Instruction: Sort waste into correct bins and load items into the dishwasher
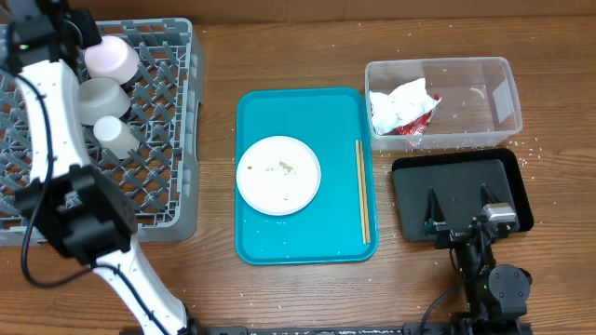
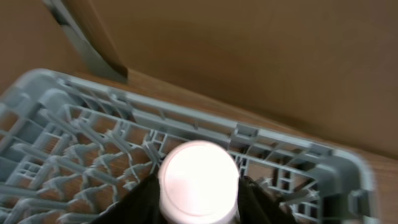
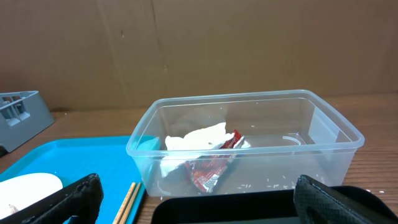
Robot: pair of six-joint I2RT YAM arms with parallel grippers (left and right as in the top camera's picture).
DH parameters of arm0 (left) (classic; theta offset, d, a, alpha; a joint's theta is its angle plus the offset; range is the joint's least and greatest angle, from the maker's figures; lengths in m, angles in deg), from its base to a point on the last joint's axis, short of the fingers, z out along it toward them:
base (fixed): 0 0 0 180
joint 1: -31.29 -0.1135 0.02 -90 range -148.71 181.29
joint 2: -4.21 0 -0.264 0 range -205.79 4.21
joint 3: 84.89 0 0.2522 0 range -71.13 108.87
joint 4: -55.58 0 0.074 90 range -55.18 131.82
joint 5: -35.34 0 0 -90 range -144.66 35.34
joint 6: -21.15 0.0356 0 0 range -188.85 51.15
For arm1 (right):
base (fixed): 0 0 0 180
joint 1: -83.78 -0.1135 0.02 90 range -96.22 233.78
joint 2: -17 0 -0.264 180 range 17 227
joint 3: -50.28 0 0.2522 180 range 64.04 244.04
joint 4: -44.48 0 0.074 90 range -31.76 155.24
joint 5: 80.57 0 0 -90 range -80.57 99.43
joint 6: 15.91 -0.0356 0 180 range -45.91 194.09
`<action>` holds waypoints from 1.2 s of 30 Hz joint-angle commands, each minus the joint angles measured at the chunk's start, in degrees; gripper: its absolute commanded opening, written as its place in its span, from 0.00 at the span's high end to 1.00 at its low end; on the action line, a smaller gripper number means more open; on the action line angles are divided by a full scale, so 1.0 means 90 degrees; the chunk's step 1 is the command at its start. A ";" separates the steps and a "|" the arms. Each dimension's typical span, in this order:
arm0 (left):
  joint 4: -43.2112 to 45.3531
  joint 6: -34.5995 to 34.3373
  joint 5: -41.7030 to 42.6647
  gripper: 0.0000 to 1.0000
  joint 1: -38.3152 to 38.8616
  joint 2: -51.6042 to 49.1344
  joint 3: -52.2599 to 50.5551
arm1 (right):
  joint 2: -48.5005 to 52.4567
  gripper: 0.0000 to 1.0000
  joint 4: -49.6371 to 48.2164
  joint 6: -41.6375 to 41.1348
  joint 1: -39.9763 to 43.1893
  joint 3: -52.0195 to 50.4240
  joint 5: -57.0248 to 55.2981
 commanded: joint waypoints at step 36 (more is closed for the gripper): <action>-0.5598 0.0532 0.1843 0.24 0.3497 0.1571 0.0039 | -0.0046 0.00 -0.0036 0.0019 -0.0046 -0.0066 -0.0039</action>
